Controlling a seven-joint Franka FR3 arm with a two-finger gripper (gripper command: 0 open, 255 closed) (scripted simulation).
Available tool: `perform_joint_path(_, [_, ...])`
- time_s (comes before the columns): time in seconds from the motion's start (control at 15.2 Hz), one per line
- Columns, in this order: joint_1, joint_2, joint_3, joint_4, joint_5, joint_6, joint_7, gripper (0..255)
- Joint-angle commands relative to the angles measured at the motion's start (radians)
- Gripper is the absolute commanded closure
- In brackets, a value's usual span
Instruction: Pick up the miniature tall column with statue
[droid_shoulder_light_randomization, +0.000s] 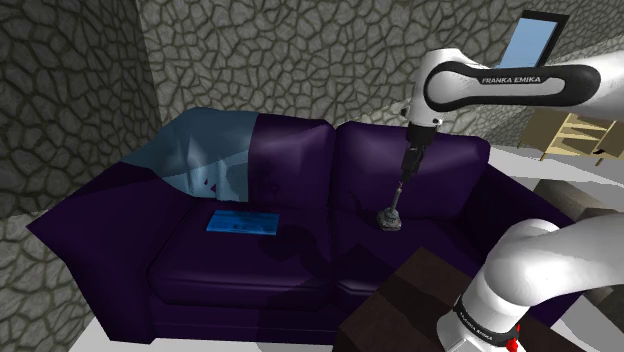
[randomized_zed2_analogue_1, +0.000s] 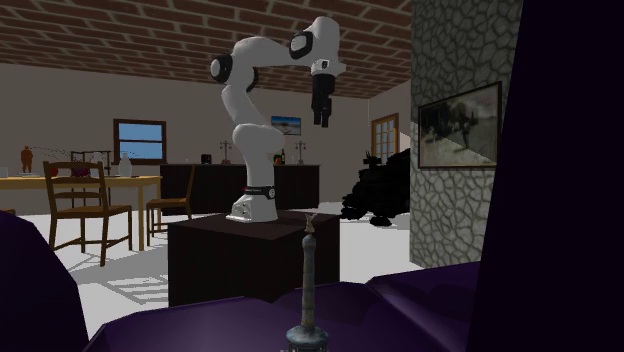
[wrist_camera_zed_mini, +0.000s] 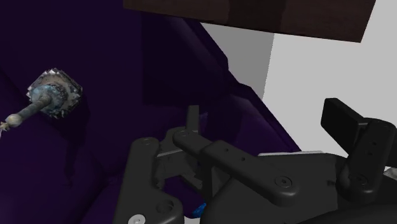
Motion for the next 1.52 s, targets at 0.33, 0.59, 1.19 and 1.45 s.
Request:
perform_joint_path(0.33, [-0.041, 0.179, -0.115, 0.024, -0.08, 0.158, -0.142, 0])
perform_joint_path(0.59, [-0.057, 0.302, -0.179, 0.066, -0.103, 0.243, -0.223, 0])
perform_joint_path(1.19, [-0.087, 0.621, -0.297, 0.233, -0.068, 0.399, -0.422, 0])
perform_joint_path(1.45, [-0.114, 0.776, -0.326, 0.339, -0.014, 0.444, -0.519, 0])
